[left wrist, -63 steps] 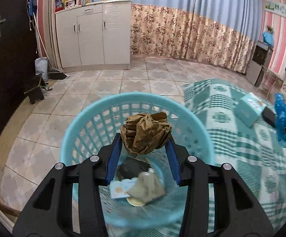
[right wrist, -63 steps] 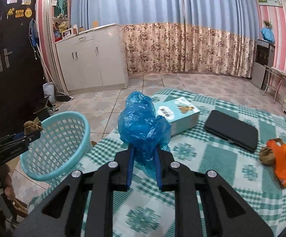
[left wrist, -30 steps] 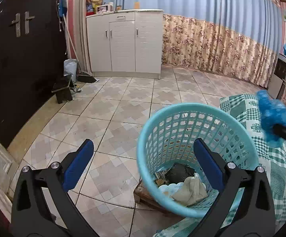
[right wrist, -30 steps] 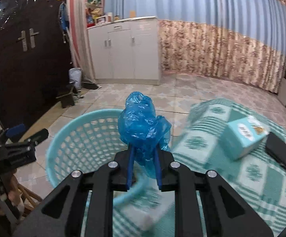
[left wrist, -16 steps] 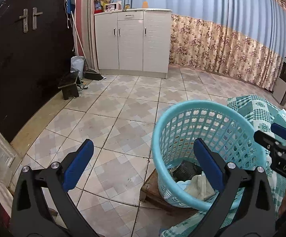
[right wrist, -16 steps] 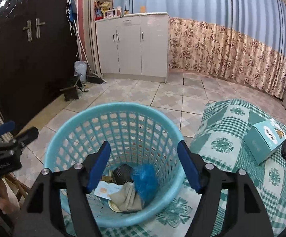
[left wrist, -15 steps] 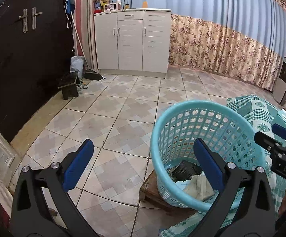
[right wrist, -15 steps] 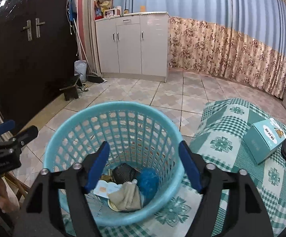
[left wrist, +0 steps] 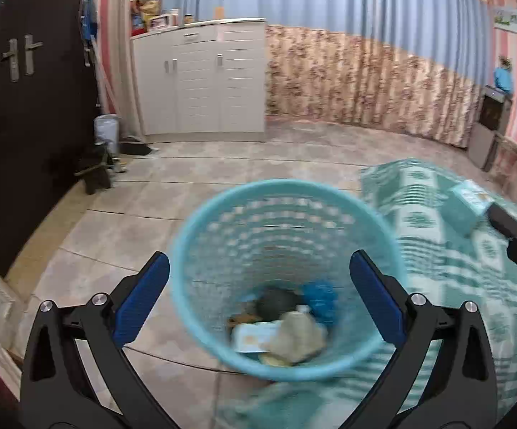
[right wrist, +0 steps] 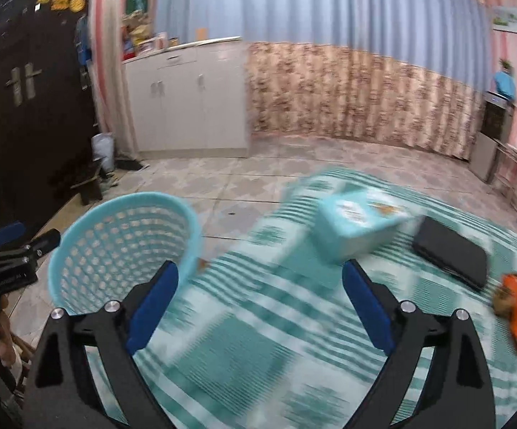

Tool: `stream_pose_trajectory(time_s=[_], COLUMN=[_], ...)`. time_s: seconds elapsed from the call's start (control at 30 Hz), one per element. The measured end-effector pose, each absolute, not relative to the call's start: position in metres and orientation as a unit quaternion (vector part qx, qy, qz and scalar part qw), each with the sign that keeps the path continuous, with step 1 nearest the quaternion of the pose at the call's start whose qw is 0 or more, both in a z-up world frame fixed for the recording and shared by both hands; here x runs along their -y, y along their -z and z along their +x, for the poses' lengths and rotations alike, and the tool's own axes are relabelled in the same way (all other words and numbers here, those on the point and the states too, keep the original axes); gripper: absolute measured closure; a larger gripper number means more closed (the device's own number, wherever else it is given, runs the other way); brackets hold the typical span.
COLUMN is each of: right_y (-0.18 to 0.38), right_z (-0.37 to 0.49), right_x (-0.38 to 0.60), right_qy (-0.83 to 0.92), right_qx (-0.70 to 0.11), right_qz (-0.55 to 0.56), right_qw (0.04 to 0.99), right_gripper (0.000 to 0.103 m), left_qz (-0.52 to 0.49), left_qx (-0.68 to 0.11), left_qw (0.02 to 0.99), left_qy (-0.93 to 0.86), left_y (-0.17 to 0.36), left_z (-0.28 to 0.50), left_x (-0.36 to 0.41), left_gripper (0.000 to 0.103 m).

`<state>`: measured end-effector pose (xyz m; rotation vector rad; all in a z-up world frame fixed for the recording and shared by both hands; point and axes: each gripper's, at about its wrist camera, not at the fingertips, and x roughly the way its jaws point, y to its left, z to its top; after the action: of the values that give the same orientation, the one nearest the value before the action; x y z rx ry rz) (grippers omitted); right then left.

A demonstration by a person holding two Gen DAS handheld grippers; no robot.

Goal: Collect trash
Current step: 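Grasp a large orange peel with the left tool while the right tool grasps another peel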

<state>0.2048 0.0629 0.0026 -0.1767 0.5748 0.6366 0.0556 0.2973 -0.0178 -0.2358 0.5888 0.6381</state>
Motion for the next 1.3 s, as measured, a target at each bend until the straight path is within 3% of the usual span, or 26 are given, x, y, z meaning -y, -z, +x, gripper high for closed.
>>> stream_pose_trajectory(time_s=[0.5, 0.83, 1.07, 1.2, 1.3], right_y=[0.030, 0.060, 0.068, 0.076, 0.073], right_z=[0.267, 0.309, 0.335, 0.346, 0.343], right_x=[0.228, 0.299, 0.290, 0.287, 0.292], right_qy=[-0.027, 0.007, -0.030, -0.061, -0.073], right_qx=[-0.319, -0.345, -0.354, -0.381, -0.370], right_qz=[-0.047, -0.024, -0.016, -0.007, 0.015], right_qw=[0.946, 0.938, 0.934, 0.923, 0.926], right_gripper=[0.010, 0.012, 0.036, 0.062, 0.073], left_qz=[-0.119, -0.088, -0.065, -0.048, -0.043], left_qx=[-0.320, -0.353, -0.361, -0.361, -0.363], left_qw=[0.928, 0.927, 0.928, 0.931, 0.930], left_qy=[-0.148, -0.088, -0.062, -0.041, -0.024], left_y=[0.035, 0.051, 0.054, 0.051, 0.051], left_z=[0.153, 0.217, 0.245, 0.262, 0.276], left_x=[-0.139, -0.050, -0.007, 0.022, 0.043], left_gripper=[0.005, 0.005, 0.005, 0.005, 0.005])
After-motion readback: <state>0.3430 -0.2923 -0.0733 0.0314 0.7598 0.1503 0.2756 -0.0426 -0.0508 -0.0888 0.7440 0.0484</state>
